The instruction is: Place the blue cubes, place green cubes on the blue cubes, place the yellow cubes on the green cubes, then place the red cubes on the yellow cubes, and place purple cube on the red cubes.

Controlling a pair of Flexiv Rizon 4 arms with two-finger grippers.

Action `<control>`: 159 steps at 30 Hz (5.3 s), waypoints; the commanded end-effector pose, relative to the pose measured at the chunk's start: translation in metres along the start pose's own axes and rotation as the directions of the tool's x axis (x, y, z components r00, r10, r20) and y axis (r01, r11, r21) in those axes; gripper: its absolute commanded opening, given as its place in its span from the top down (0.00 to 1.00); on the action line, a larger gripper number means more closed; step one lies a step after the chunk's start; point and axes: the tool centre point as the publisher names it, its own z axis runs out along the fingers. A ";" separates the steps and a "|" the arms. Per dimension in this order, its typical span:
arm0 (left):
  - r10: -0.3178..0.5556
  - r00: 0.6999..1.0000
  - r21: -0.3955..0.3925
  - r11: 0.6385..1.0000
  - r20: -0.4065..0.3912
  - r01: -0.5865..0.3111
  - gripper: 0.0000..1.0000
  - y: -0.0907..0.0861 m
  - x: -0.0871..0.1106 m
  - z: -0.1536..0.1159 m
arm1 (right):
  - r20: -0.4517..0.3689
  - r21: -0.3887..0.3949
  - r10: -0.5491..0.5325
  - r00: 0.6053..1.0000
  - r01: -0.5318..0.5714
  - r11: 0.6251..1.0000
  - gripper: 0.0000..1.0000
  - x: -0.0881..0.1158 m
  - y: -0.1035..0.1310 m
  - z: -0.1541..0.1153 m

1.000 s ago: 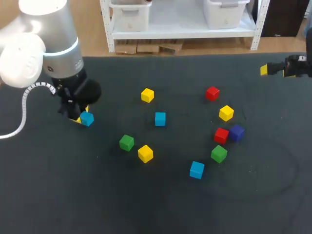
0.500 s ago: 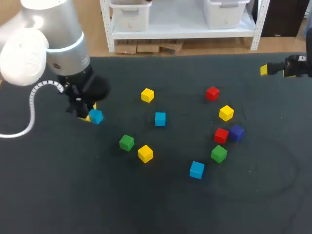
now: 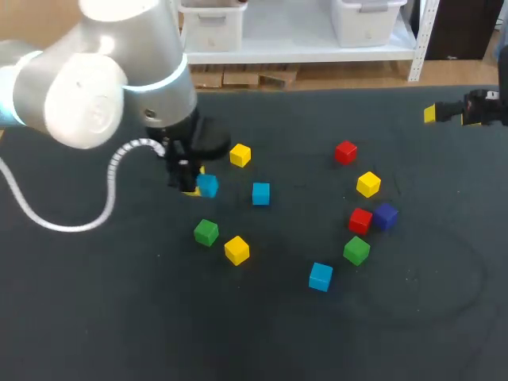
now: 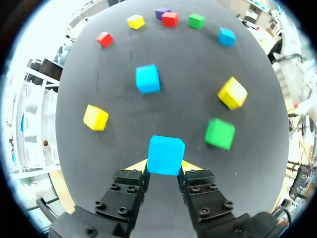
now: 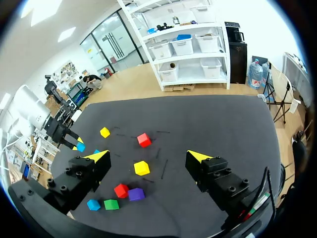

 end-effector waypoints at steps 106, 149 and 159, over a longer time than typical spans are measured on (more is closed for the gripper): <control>-0.130 0.991 -0.002 0.991 0.022 0.131 0.00 -0.009 -0.009 -0.012 | 0.001 0.005 0.001 1.000 -0.001 1.000 0.00 0.000 0.001 0.000; 0.001 0.973 -0.019 1.000 0.233 0.003 0.00 -0.039 0.053 -0.043 | -0.059 -0.079 -0.227 0.972 0.222 0.972 0.00 -0.006 0.014 -0.002; 0.001 0.973 -0.019 1.000 0.233 0.003 0.00 -0.039 0.053 -0.043 | -0.098 -0.502 -0.891 0.444 0.751 0.429 0.00 0.025 0.079 -0.020</control>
